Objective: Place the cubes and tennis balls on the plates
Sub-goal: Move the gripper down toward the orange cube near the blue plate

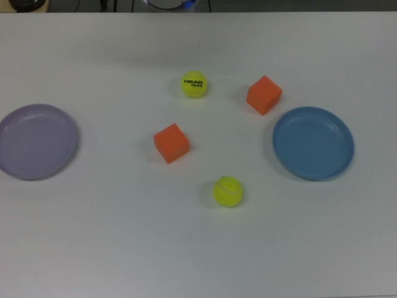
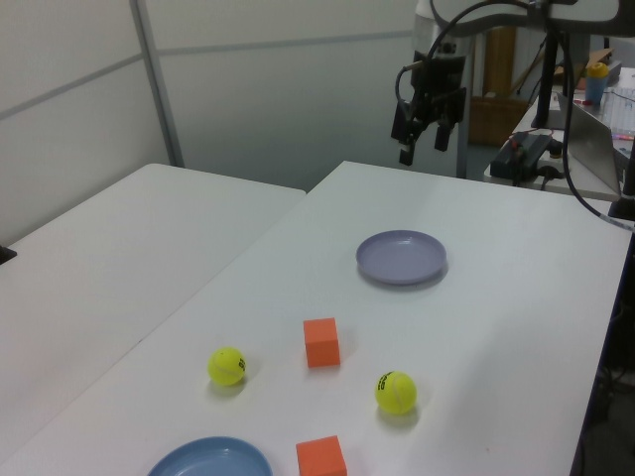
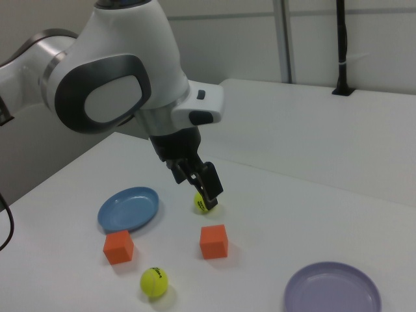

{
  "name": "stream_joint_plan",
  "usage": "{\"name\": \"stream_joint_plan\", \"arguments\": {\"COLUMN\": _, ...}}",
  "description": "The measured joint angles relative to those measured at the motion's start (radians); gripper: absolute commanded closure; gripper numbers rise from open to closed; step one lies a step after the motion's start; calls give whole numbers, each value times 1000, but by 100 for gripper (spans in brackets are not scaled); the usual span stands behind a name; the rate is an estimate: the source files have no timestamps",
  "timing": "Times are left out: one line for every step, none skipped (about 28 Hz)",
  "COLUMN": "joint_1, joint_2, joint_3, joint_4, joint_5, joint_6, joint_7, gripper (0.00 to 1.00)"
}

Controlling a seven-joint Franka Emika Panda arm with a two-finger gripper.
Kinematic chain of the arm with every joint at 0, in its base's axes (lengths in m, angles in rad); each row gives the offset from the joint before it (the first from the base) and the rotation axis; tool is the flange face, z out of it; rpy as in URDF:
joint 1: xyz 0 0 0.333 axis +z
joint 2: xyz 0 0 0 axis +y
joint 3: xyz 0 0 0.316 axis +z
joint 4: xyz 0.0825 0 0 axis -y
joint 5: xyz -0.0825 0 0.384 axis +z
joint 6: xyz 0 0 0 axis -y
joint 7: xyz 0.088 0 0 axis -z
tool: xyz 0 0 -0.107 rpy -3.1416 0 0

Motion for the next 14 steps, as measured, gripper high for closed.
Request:
{"name": "stream_joint_plan", "arguments": {"joint_1": 0, "joint_2": 0, "joint_3": -4, "joint_4": 2, "joint_5": 0, "joint_6": -2, "joint_7": 0, "gripper": 0}}
{"name": "stream_joint_plan", "arguments": {"joint_1": 2, "joint_2": 0, "joint_3": -2, "joint_4": 1, "joint_5": 4, "joint_6": -3, "joint_7": -21, "gripper": 0}}
{"name": "stream_joint_plan", "arguments": {"joint_1": 6, "joint_2": 0, "joint_3": 14, "joint_4": 0, "joint_5": 14, "joint_6": -5, "joint_7": -86, "gripper": 0}}
{"name": "stream_joint_plan", "arguments": {"joint_1": 6, "joint_2": 2, "joint_3": 44, "joint_4": -2, "joint_5": 26, "joint_6": -5, "joint_7": -143, "gripper": 0}}
{"name": "stream_joint_plan", "arguments": {"joint_1": 5, "joint_2": 6, "joint_3": 74, "joint_4": -3, "joint_5": 39, "joint_6": -5, "joint_7": -190, "gripper": 0}}
{"name": "stream_joint_plan", "arguments": {"joint_1": 7, "joint_2": 10, "joint_3": 112, "joint_4": -4, "joint_5": 50, "joint_6": -5, "joint_7": -225, "gripper": 0}}
{"name": "stream_joint_plan", "arguments": {"joint_1": 13, "joint_2": 14, "joint_3": 166, "joint_4": -7, "joint_5": 61, "joint_6": -5, "joint_7": -250, "gripper": 0}}
{"name": "stream_joint_plan", "arguments": {"joint_1": 19, "joint_2": 17, "joint_3": 200, "joint_4": -10, "joint_5": 66, "joint_6": -2, "joint_7": -258, "gripper": 0}}
{"name": "stream_joint_plan", "arguments": {"joint_1": 24, "joint_2": 19, "joint_3": 231, "joint_4": -13, "joint_5": 70, "joint_6": 3, "joint_7": -264, "gripper": 0}}
{"name": "stream_joint_plan", "arguments": {"joint_1": 29, "joint_2": 21, "joint_3": 257, "joint_4": -16, "joint_5": 73, "joint_6": 9, "joint_7": -269, "gripper": 0}}
{"name": "stream_joint_plan", "arguments": {"joint_1": 31, "joint_2": 23, "joint_3": 282, "joint_4": -20, "joint_5": 74, "joint_6": 16, "joint_7": -272, "gripper": 0}}
{"name": "stream_joint_plan", "arguments": {"joint_1": 33, "joint_2": 25, "joint_3": 315, "joint_4": -29, "joint_5": 74, "joint_6": 27, "joint_7": -276, "gripper": 0}}
{"name": "stream_joint_plan", "arguments": {"joint_1": 34, "joint_2": 26, "joint_3": 333, "joint_4": -37, "joint_5": 74, "joint_6": 34, "joint_7": -277, "gripper": 0}}
{"name": "stream_joint_plan", "arguments": {"joint_1": 35, "joint_2": 26, "joint_3": 353, "joint_4": -49, "joint_5": 74, "joint_6": 50, "joint_7": -280, "gripper": 0}}
